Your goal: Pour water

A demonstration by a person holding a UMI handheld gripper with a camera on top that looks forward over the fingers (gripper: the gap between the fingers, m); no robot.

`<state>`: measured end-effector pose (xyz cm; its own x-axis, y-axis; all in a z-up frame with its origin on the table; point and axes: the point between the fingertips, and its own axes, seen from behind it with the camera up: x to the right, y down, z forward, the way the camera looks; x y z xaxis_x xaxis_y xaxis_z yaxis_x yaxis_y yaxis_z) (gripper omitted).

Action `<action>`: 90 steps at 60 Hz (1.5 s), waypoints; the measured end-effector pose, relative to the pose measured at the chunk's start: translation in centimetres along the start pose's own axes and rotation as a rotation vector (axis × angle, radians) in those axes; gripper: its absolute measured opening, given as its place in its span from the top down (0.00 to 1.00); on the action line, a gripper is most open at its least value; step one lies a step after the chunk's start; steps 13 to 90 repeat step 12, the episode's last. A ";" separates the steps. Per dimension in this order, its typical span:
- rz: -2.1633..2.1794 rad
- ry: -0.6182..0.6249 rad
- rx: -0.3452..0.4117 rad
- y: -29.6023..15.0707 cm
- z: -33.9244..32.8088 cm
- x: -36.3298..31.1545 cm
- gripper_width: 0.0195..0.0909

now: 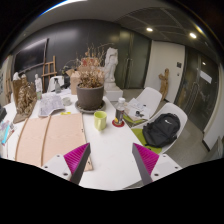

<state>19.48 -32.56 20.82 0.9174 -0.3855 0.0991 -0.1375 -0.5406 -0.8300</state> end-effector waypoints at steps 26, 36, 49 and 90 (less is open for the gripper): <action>-0.032 -0.008 0.020 0.1 -1.8 -1.7 0.07; -0.032 -0.008 0.020 0.1 -1.8 -1.7 0.07; -0.032 -0.008 0.020 0.1 -1.8 -1.7 0.07; -0.032 -0.008 0.020 0.1 -1.8 -1.7 0.07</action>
